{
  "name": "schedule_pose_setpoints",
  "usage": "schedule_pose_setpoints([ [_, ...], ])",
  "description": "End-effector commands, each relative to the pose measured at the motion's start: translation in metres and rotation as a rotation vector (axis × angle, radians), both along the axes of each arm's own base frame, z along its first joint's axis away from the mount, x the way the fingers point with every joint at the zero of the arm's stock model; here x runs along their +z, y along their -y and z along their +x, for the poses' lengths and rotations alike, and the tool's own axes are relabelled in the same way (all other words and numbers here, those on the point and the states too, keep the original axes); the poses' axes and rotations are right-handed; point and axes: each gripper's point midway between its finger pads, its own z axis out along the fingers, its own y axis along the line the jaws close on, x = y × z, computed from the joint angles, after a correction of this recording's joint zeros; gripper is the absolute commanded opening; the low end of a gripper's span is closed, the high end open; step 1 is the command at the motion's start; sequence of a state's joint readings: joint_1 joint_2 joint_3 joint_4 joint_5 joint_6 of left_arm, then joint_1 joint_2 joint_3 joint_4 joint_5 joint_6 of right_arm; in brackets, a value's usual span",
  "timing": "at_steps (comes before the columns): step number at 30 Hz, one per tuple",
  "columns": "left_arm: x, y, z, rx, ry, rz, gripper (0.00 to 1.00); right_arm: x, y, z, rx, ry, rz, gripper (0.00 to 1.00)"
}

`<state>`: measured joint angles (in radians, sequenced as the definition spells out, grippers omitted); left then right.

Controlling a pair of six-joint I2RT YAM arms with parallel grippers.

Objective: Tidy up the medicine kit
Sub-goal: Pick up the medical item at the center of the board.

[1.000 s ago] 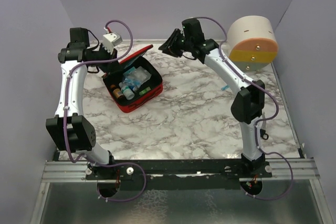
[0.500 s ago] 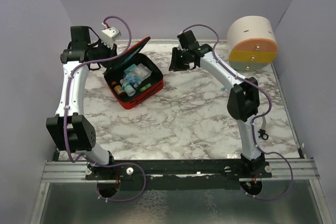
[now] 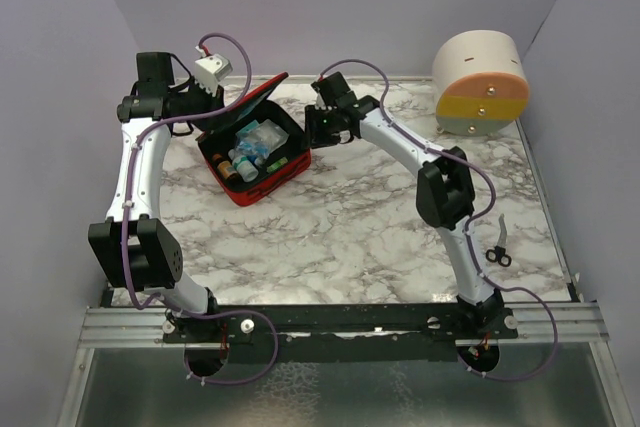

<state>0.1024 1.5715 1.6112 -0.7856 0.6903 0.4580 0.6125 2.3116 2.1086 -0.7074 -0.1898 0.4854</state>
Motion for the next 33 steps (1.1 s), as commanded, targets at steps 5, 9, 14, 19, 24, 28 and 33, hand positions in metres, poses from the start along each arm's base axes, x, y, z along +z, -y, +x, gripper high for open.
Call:
schedule_pose_setpoints([
  [5, -0.004, -0.001, -0.005, 0.011, -0.013, 0.002, 0.00, -0.010, -0.021, 0.005, 0.024, 0.014, 0.012, 0.32],
  [9, -0.004, 0.000, -0.006, 0.007, -0.013, 0.001, 0.00, -0.023, -0.011, -0.001, 0.008, -0.012, -0.039, 0.18],
  [14, -0.004, 0.003, -0.006, -0.002, -0.021, -0.016, 0.00, -0.037, 0.000, -0.005, -0.014, -0.032, -0.102, 0.18],
  [19, -0.002, 0.003, -0.006, -0.006, -0.018, -0.018, 0.00, -0.045, 0.006, -0.008, -0.020, -0.060, -0.150, 0.01],
  [24, -0.003, 0.003, -0.006, -0.013, -0.022, -0.016, 0.00, -0.039, 0.018, -0.024, -0.020, -0.062, -0.200, 0.01],
  [28, -0.005, 0.006, -0.004, -0.021, -0.035, -0.036, 0.00, -0.036, 0.040, -0.049, -0.026, -0.081, -0.240, 0.01],
  [33, -0.004, 0.009, 0.000, -0.032, -0.042, -0.059, 0.00, -0.042, 0.069, -0.088, -0.054, -0.140, -0.271, 0.01],
])
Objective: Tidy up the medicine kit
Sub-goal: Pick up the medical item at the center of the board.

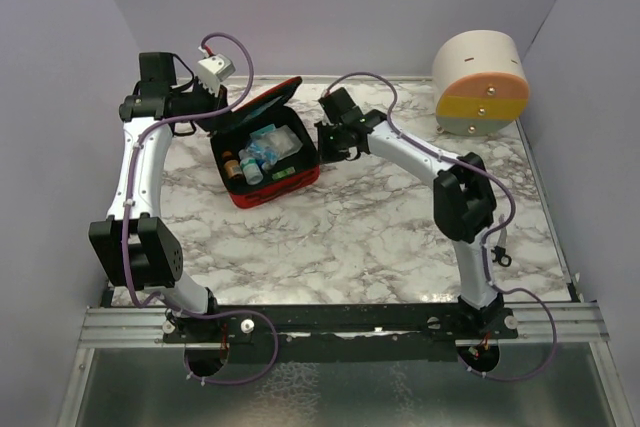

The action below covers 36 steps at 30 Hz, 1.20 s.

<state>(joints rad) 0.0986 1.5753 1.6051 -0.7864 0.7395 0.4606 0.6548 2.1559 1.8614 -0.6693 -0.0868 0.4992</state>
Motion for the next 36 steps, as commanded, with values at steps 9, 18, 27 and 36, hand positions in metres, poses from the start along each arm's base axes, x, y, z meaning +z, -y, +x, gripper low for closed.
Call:
schedule_pose_setpoints([
  [9, -0.003, 0.007, 0.003, -0.011, -0.042, -0.044, 0.00, -0.041, 0.089, -0.091, -0.099, -0.201, -0.247, 0.01],
  [18, -0.004, 0.011, -0.002, -0.028, -0.043, -0.047, 0.00, -0.043, 0.120, -0.128, -0.159, -0.254, -0.280, 0.01],
  [27, 0.000, 0.011, -0.002, -0.034, -0.024, -0.040, 0.00, -0.032, 0.131, -0.140, -0.190, -0.228, -0.251, 0.01],
  [36, 0.002, 0.012, -0.008, -0.047, -0.011, -0.034, 0.00, 0.095, 0.148, -0.086, -0.380, 0.130, -0.188, 0.28],
])
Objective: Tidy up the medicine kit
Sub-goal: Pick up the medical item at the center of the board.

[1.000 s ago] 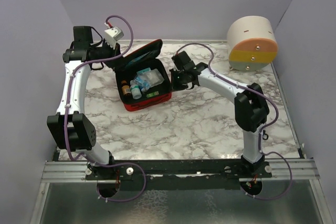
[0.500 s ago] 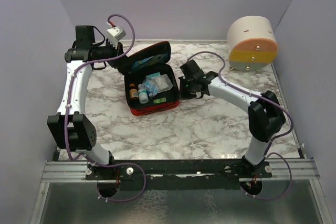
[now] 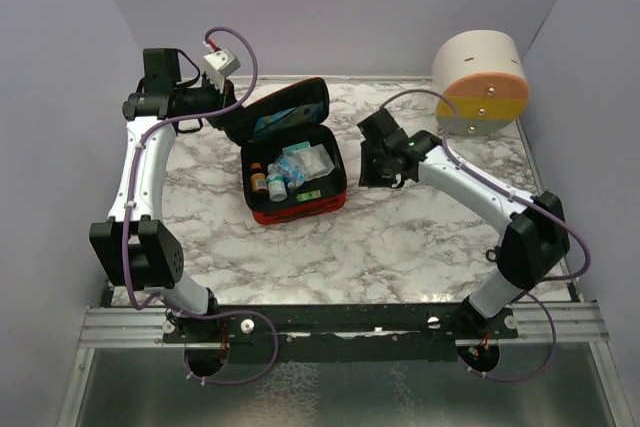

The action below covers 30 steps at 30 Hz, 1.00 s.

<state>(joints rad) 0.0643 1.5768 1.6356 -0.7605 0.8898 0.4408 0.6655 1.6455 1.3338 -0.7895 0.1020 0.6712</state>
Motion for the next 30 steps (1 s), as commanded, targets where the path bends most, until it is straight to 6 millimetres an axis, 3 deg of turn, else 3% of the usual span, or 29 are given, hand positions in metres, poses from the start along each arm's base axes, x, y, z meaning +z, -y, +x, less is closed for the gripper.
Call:
schedule_pose_setpoints([
  [1, -0.024, -0.023, -0.001, 0.083, -0.059, 0.078, 0.00, 0.078, 0.052, 0.021, -0.175, 0.211, -0.142, 0.30],
  [3, -0.023, -0.023, -0.001, 0.079, -0.059, 0.078, 0.00, 0.075, 0.089, 0.015, -0.252, 0.185, -0.279, 0.36],
  [5, -0.022, -0.022, 0.000, 0.074, -0.060, 0.077, 0.00, 0.057, 0.133, 0.003, -0.345, 0.085, -0.384, 0.39],
  [8, -0.021, -0.022, 0.000, 0.068, -0.061, 0.076, 0.00, 0.027, 0.185, -0.016, -0.432, -0.039, -0.379, 0.40],
  [11, -0.022, -0.022, -0.002, 0.063, -0.065, 0.080, 0.00, 0.013, 0.226, -0.026, -0.500, -0.056, -0.325, 0.41],
  [19, -0.029, -0.022, -0.008, 0.057, -0.081, 0.085, 0.00, -0.023, 0.308, -0.043, -0.677, -0.130, -0.178, 0.45],
  [25, -0.032, -0.021, -0.010, 0.054, -0.091, 0.082, 0.00, -0.038, 0.330, -0.044, -0.733, -0.175, -0.120, 0.47],
  [30, -0.037, -0.018, -0.011, 0.045, -0.111, 0.067, 0.00, -0.023, 0.321, 0.009, -0.669, -0.067, 0.005, 0.46],
])
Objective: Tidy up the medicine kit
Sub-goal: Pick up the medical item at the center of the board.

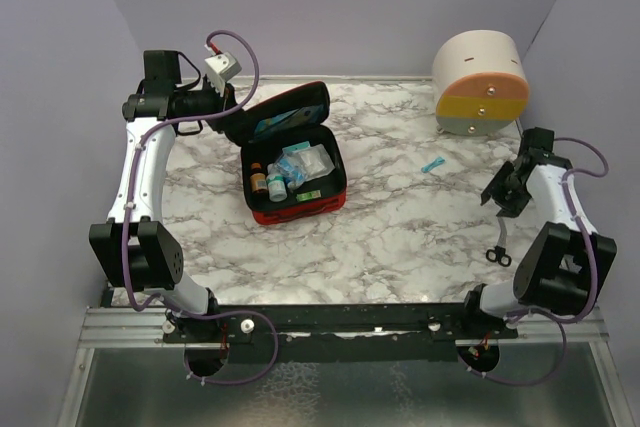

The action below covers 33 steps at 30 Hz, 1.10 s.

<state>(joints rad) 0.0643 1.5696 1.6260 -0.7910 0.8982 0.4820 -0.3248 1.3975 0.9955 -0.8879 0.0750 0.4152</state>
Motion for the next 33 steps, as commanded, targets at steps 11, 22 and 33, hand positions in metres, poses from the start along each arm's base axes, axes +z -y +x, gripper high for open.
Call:
schedule_pose_setpoints([
  [11, -0.034, -0.021, 0.002, 0.086, -0.119, 0.059, 0.00, 0.008, -0.100, 0.161, 0.092, 0.169, 0.128, 0.47],
  [22, -0.033, -0.022, 0.001, 0.096, -0.122, 0.059, 0.00, -0.028, -0.122, 0.172, 0.028, 0.086, 0.079, 0.47],
  [33, -0.034, -0.022, 0.000, 0.096, -0.123, 0.059, 0.00, -0.052, -0.116, 0.184, -0.054, 0.060, 0.052, 0.46],
])
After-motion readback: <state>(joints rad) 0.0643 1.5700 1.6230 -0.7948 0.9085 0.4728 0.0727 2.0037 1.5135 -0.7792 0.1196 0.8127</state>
